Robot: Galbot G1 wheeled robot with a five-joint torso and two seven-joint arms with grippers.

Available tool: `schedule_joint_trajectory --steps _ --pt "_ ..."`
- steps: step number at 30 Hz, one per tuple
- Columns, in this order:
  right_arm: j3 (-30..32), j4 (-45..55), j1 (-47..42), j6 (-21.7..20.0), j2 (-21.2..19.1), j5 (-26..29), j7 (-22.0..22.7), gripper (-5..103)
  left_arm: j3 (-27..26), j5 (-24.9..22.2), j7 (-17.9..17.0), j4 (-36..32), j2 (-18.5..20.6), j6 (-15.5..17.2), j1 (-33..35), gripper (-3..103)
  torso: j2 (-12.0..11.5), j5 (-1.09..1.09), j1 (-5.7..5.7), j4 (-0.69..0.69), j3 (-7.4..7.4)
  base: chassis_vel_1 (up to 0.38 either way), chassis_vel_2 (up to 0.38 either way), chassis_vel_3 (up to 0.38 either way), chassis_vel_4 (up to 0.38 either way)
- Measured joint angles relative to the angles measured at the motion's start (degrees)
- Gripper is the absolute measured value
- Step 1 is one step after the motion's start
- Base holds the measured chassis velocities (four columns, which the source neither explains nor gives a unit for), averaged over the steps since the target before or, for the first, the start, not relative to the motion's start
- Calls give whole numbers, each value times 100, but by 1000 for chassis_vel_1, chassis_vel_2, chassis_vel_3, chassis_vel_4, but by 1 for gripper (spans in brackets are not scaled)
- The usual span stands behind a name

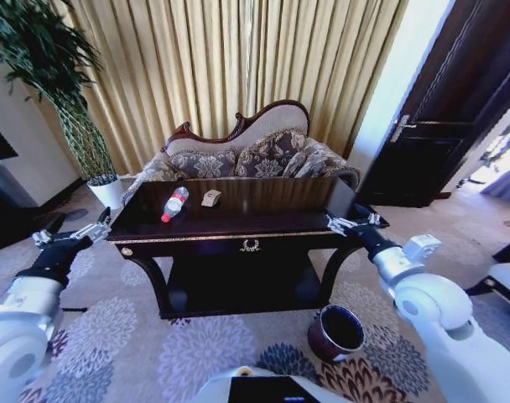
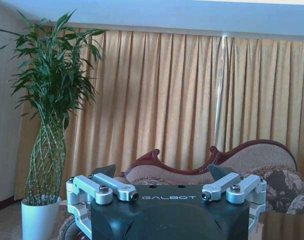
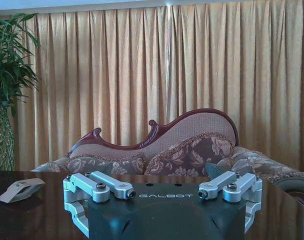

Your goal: Move to the front of the table and place the trash on the table into the trash bin.

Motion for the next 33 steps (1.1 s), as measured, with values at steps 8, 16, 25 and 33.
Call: schedule_joint_trajectory --steps 8,16,25,33 --pt "-28 26 11 2 -18 2 -5 100 9 6 7 0 -5 -1 9 100 0 0 0 0 0 -114 107 105 -105" --pt "-32 11 42 -8 -43 16 -8 100 26 9 9 0 -5 -3 -2 100 0 0 0 0 0 -91 110 101 -100" --pt "-40 4 53 -45 -76 36 -9 100 36 10 9 0 -20 -4 -15 100 0 1 0 0 0 -105 115 114 -107" --pt "-221 55 101 -12 -456 479 -14 100 -89 11 8 0 -74 -9 -18 100 0 0 1 1 0 -88 100 83 -96"
